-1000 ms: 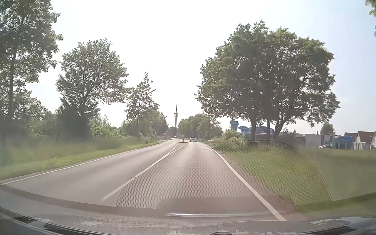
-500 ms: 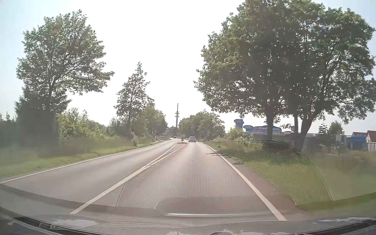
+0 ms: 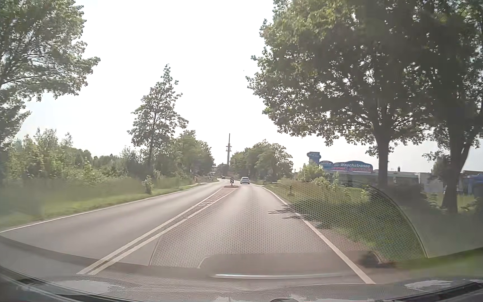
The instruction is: Follow the waypoints while adhering to traffic rules and regulations
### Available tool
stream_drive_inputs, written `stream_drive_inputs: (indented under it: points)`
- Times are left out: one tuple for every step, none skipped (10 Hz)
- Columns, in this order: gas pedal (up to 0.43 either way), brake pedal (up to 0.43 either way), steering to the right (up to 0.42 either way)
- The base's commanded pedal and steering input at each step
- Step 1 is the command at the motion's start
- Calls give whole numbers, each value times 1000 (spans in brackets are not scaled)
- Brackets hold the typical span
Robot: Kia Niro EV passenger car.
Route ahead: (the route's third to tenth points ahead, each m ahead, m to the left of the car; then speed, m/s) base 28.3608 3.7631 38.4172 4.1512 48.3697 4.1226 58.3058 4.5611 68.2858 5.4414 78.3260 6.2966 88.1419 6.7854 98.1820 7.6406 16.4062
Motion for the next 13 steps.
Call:
stream_drive_inputs:
  points:
    - [169,0,-3]
    - [169,0,-3]
    - [169,0,-3]
    - [169,0,-3]
    - [169,0,-3]
    - [157,0,-2]
    - [157,0,-3]
    - [157,0,-3]
    - [150,0,-3]
    - [150,0,-3]
    - [138,0,-2]
    - [138,0,-3]
    - [138,0,-2]
